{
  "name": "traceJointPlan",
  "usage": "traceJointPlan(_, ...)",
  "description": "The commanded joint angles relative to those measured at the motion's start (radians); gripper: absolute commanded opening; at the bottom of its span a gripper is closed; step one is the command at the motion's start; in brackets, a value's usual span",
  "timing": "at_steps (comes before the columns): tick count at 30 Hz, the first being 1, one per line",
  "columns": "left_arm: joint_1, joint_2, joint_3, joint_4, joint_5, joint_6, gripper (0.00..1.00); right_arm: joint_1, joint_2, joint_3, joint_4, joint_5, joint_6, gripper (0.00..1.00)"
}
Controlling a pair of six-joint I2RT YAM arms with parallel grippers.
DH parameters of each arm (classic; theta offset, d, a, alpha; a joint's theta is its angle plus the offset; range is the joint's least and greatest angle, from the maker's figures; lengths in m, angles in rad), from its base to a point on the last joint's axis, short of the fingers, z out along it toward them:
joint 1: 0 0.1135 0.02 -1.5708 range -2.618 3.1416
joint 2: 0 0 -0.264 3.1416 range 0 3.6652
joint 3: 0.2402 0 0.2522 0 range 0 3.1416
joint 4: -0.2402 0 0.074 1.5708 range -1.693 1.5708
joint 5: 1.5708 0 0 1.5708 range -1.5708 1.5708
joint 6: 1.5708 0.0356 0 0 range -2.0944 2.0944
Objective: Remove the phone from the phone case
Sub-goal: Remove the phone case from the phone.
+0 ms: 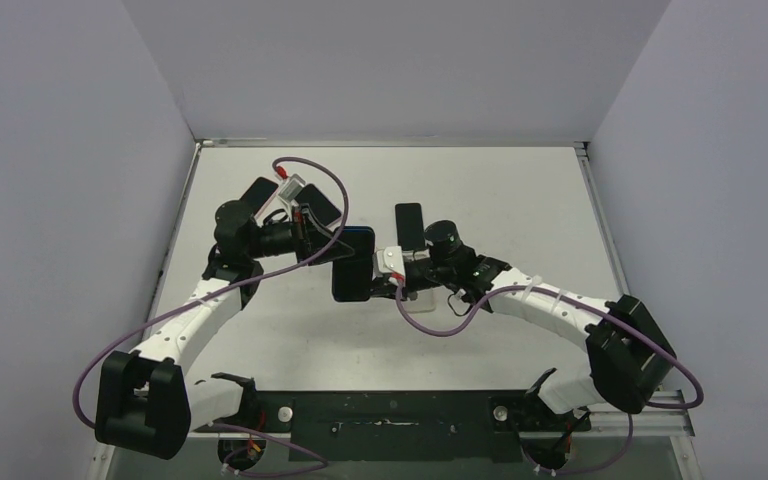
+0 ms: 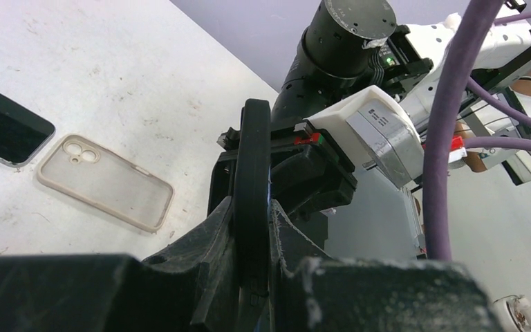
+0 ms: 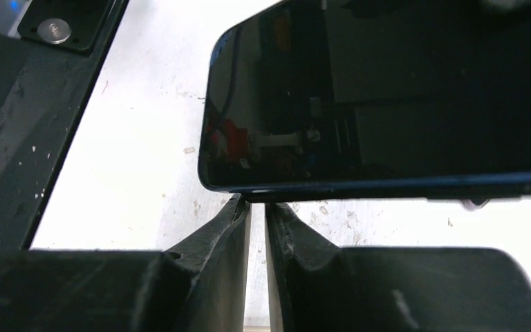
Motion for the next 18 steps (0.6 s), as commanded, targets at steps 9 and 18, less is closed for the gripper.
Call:
traceJointPlan(9, -0.015, -0.039, -0.063, 0.137, -0.021, -0.154, 0.0, -0.027, -0.123, -0.23, 0.627, 0.246, 0.469, 0.15)
traceJointPlan(18, -0.014, -0.11, -0.149, 0.167, -0.301, -0.205, 0.0, -0.028, -0.283, -0.36, 0.632, 0.421, 0.666, 0.63)
